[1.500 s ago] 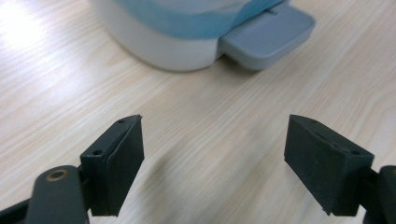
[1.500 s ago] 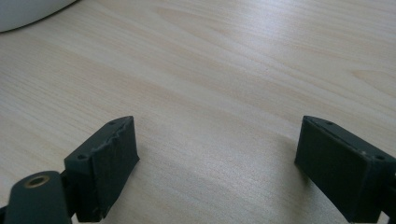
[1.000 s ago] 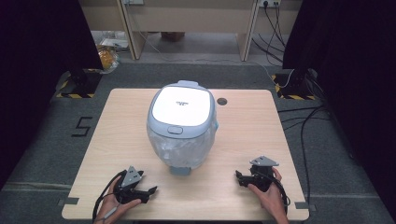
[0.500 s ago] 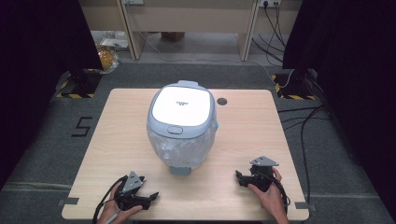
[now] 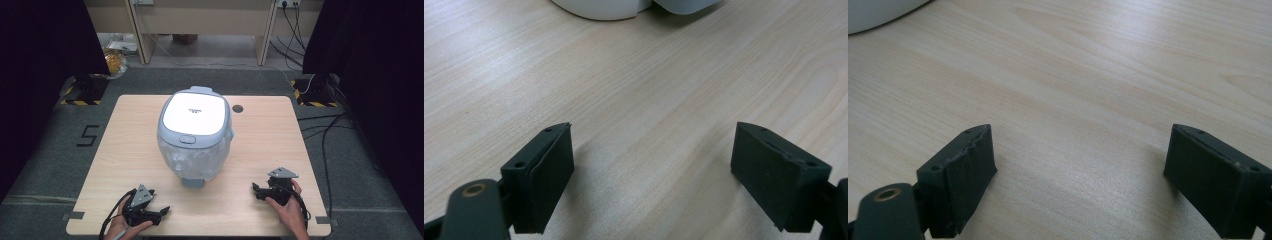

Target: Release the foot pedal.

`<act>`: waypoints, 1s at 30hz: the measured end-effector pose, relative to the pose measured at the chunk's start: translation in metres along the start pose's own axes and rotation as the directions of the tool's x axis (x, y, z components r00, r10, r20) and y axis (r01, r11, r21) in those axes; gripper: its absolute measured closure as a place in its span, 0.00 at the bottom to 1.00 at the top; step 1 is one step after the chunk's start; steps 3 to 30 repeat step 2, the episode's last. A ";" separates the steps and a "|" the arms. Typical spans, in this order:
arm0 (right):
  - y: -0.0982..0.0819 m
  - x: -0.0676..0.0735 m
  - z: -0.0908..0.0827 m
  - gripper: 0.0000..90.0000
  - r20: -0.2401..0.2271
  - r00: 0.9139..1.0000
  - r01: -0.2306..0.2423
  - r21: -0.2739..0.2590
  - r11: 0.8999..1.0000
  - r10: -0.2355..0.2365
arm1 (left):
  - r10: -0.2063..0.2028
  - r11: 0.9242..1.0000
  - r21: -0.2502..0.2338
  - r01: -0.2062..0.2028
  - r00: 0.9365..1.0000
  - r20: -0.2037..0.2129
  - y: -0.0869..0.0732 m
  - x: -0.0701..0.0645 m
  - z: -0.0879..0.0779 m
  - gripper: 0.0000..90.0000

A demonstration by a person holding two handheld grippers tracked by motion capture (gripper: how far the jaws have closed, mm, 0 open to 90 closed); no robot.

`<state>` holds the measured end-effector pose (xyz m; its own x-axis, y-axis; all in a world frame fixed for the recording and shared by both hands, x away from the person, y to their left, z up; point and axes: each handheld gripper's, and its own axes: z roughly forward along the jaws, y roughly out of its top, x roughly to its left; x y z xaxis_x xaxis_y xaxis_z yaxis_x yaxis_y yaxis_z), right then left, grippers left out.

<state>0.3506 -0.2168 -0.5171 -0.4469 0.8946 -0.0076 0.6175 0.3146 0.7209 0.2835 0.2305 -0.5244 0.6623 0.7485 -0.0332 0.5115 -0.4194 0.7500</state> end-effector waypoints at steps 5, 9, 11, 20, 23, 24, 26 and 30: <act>0.000 0.000 0.000 0.14 0.000 1.000 0.000 0.000 1.000 0.000 | 0.000 1.000 0.000 0.000 1.000 0.000 0.000 0.000 0.000 0.18; 0.000 0.000 0.000 0.14 0.000 1.000 0.000 0.000 1.000 0.000 | 0.000 1.000 0.000 0.000 1.000 0.000 0.000 0.000 0.000 0.18; 0.000 0.000 0.000 0.14 0.000 1.000 0.000 0.000 1.000 0.000 | 0.000 1.000 0.000 0.000 1.000 0.000 0.000 0.000 0.000 0.18; 0.000 0.000 0.000 0.14 0.000 1.000 0.000 0.000 1.000 0.000 | 0.000 1.000 0.000 0.000 1.000 0.000 0.000 0.000 0.000 0.18; 0.000 0.000 0.000 0.14 0.000 1.000 0.000 0.000 1.000 0.000 | 0.000 1.000 0.000 0.000 1.000 0.000 0.000 0.000 0.000 0.18; 0.000 0.000 0.000 0.14 0.000 1.000 0.000 0.000 1.000 0.000 | 0.000 1.000 0.000 0.000 1.000 0.000 0.000 0.000 0.000 0.18; 0.000 0.000 0.000 0.14 0.000 1.000 0.000 0.000 1.000 0.000 | 0.000 1.000 0.000 0.000 1.000 0.000 0.000 0.000 0.000 0.18; 0.000 0.000 0.000 0.14 0.000 1.000 0.000 0.000 1.000 0.000 | 0.000 1.000 0.000 0.000 1.000 0.000 0.000 0.000 0.000 0.18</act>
